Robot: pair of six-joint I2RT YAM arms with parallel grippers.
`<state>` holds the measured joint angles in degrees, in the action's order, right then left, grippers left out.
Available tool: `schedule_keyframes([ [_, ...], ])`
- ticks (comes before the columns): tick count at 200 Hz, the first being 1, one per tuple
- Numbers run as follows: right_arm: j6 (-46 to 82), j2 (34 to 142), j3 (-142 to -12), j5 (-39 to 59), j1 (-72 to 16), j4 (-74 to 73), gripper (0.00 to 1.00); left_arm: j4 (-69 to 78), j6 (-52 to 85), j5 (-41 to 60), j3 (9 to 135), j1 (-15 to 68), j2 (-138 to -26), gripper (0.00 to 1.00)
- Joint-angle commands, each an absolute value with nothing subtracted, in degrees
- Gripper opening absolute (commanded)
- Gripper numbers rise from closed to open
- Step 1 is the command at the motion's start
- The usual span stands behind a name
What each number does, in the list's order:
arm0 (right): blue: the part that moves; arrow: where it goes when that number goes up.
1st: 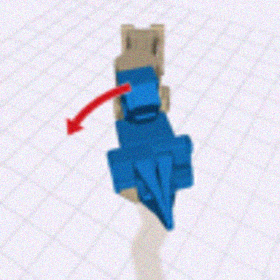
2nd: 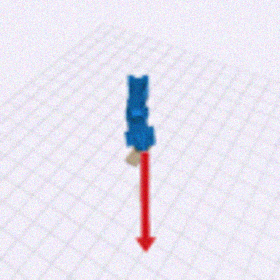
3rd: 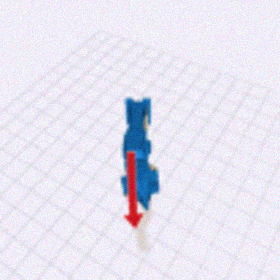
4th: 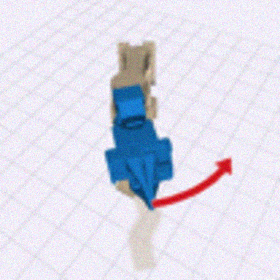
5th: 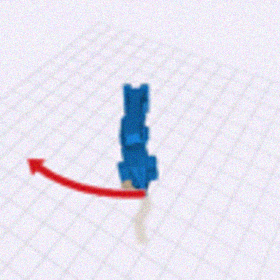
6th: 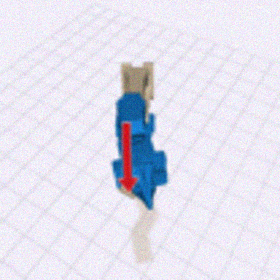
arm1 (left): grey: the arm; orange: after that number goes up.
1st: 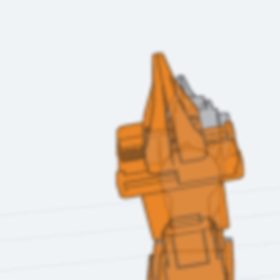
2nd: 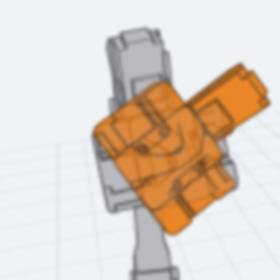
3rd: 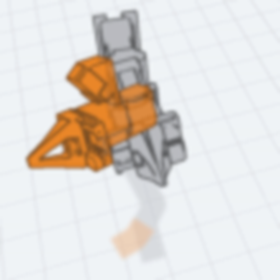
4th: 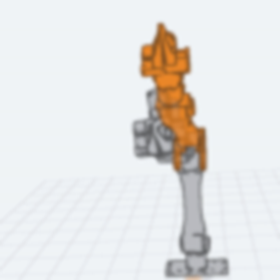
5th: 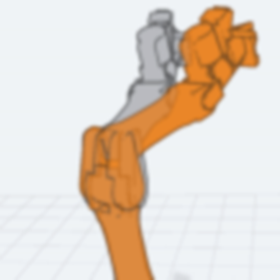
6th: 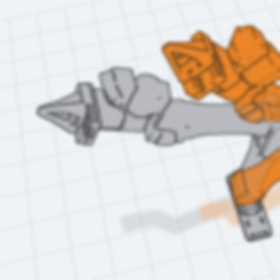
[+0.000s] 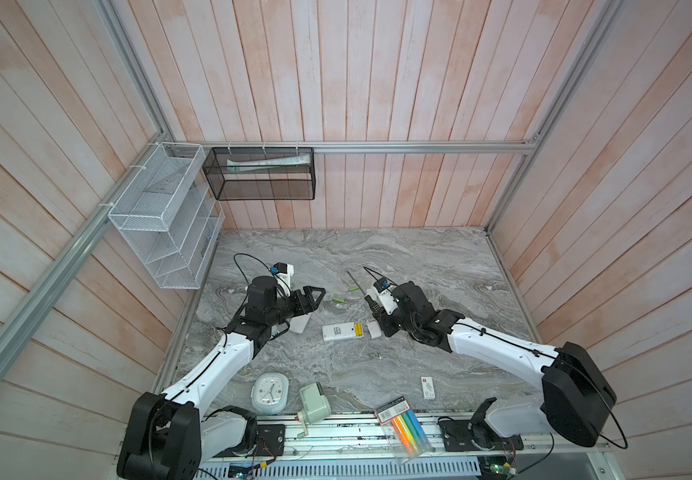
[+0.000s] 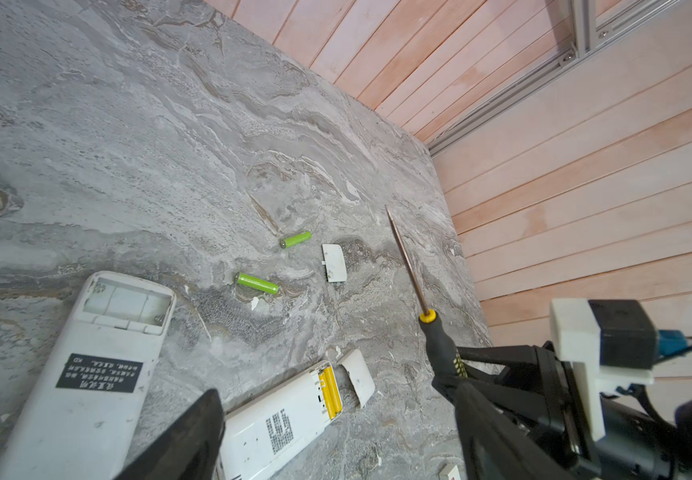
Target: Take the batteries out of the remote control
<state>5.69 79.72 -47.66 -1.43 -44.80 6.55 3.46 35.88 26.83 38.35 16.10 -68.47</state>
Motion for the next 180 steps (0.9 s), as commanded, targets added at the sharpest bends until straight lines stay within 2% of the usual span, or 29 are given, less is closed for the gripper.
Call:
schedule_keyframes([
  [1,5.06,80.05,-48.71,-3.37,-47.08,7.21,0.00,7.76,38.27,28.88,39.11,16.76,-68.82,0.88],
  [89,4.40,83.91,-53.85,-7.90,-55.30,8.08,0.00,7.82,40.78,27.34,39.20,17.04,-69.43,0.88],
  [180,3.65,83.01,-53.39,-8.88,-56.60,6.39,0.00,7.29,42.95,26.94,40.42,17.38,-69.63,0.87],
])
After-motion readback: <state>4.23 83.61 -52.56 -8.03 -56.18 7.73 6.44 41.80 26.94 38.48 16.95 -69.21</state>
